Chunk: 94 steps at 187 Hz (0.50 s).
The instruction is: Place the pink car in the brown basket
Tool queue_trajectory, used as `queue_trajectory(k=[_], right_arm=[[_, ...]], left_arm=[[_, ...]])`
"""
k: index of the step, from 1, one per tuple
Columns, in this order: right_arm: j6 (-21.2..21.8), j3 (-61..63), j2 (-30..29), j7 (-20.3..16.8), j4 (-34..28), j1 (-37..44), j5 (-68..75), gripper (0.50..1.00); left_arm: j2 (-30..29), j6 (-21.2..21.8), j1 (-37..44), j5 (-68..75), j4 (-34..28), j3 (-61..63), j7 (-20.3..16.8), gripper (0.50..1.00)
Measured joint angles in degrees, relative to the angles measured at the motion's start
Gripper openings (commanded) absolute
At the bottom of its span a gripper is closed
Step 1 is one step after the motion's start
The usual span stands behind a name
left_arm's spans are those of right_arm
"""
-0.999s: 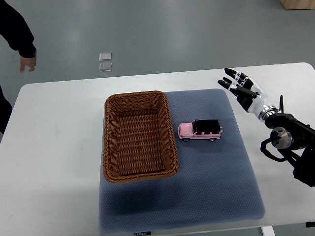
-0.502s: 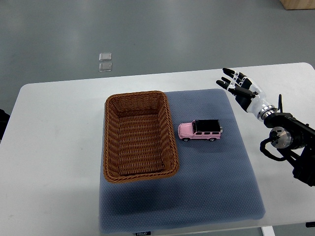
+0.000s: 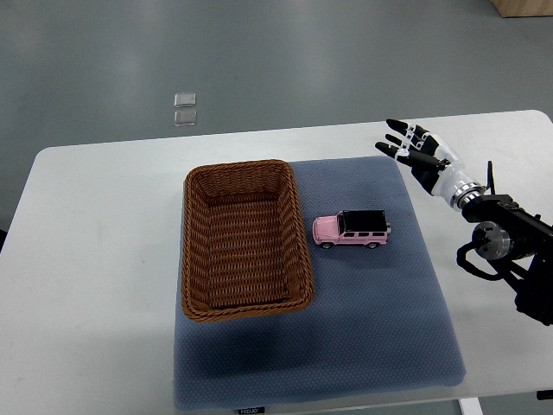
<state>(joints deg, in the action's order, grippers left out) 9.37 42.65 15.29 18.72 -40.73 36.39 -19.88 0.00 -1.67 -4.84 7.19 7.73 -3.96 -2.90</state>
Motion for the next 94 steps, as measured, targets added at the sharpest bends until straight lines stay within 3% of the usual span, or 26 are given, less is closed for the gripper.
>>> queue_trajectory(k=[43, 94], right_arm=[[0.3, -0.2, 0.1, 0.4, -0.3, 0.9, -3.7, 0.924], [3.5, -0.2, 0.5, 2.5, -0.7, 2.0, -13.3, 0.921]], left_arm=[[0.0, 0.0, 0.0, 0.0, 0.0, 0.0, 0.0, 1.0], [0.0, 0.0, 0.0, 0.0, 0.0, -0.1, 0.0, 1.0]])
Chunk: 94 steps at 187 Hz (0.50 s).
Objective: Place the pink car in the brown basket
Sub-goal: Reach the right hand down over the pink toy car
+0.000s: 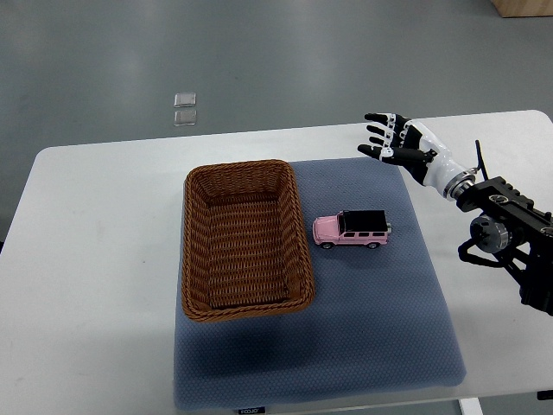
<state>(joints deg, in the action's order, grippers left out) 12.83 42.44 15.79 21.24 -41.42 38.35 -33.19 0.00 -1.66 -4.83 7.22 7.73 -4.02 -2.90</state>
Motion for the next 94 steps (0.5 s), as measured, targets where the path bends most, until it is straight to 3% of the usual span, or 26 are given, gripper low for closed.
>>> queue_trajectory(k=[94], right_arm=[[3.9, -5.9, 2.3, 9.9, -0.9, 3.9, -24.5, 0.921]], left_arm=[[0.0, 0.1, 0.0, 0.0, -0.1, 0.0, 0.0, 1.0]])
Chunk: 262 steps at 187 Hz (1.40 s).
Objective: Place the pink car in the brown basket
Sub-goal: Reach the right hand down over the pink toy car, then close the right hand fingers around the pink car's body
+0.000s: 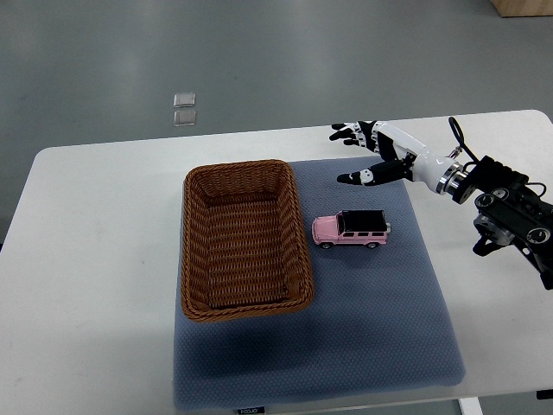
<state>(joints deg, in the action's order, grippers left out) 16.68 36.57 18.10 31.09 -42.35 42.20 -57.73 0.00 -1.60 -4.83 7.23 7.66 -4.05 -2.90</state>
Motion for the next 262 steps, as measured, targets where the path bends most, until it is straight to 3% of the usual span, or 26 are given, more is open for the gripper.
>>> queue_trajectory(k=[82, 169, 227, 251, 262], right_arm=[[-1.2, -9.4, 3.4, 3.9, -2.8, 2.2, -15.4, 0.921], [-8.2, -16.5, 4.5, 3.9, -2.3, 3.2, -20.3, 0.903], [-9.8, -19.1, 6.5, 3.9, -2.3, 2.9, -20.3, 0.836], [-10.2, -20.6, 6.7, 3.9, -2.3, 3.0, -20.4, 0.758], [-10.8, -21.0, 6.9, 3.9, -2.3, 3.1, -20.4, 0.69]], left_arm=[[0.0, 0.0, 0.0, 0.0, 0.0, 0.0, 0.0, 1.0], [0.0, 0.0, 0.1, 0.0, -0.1, -0.1, 0.1, 1.0], [0.0, 0.0, 0.2, 0.0, -0.1, -0.1, 0.1, 1.0], [0.0, 0.0, 0.3, 0.0, -0.1, -0.1, 0.0, 1.0], [0.0, 0.0, 0.3, 0.0, -0.1, -0.1, 0.0, 1.0]])
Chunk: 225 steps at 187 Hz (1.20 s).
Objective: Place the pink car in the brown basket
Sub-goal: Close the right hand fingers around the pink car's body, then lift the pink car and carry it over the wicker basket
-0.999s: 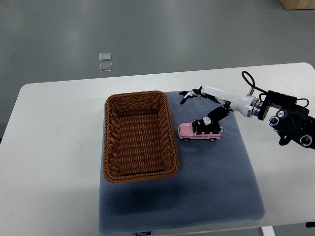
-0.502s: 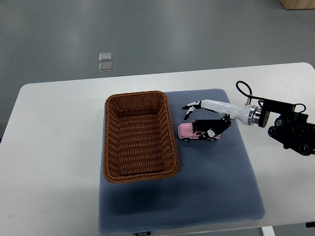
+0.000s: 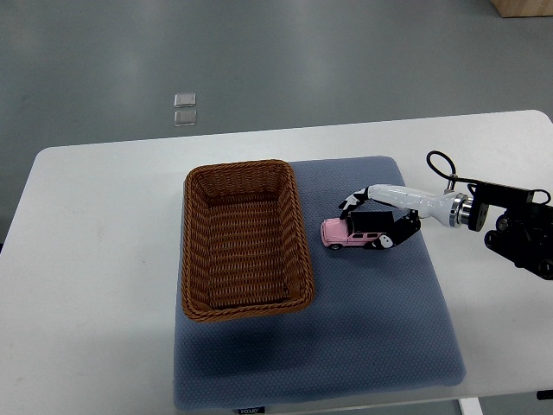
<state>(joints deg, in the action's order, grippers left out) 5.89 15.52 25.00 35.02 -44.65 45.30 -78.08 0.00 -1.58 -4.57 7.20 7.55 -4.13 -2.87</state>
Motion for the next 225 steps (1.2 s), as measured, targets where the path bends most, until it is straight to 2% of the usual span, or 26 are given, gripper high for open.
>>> queue_trajectory(k=[21, 92, 161, 193, 225], right_arm=[[-0.5, -0.3, 0.1, 0.0, 0.0, 0.0, 0.0, 0.5], [-3.1, 0.2, 0.8, 0.0, -0.5, 0.3, 0.2, 0.5], [-4.5, 1.7, 4.7, 0.0, -4.8, 8.1, 1.4, 0.5], [-4.0, 1.7, 3.0, 0.0, -5.5, 11.6, 1.4, 0.5], [-3.9, 0.7, -2.2, 0.0, -5.6, 14.0, 1.4, 0.5]], left_arm=[[0.0, 0.0, 0.0, 0.0, 0.0, 0.0, 0.0, 1.0], [0.0, 0.0, 0.2, 0.0, 0.0, -0.1, 0.0, 1.0], [0.0, 0.0, 0.2, 0.0, 0.0, -0.1, 0.0, 1.0], [0.0, 0.0, 0.2, 0.0, 0.1, 0.0, 0.0, 1.0], [0.0, 0.0, 0.2, 0.0, 0.1, 0.0, 0.0, 1.0]])
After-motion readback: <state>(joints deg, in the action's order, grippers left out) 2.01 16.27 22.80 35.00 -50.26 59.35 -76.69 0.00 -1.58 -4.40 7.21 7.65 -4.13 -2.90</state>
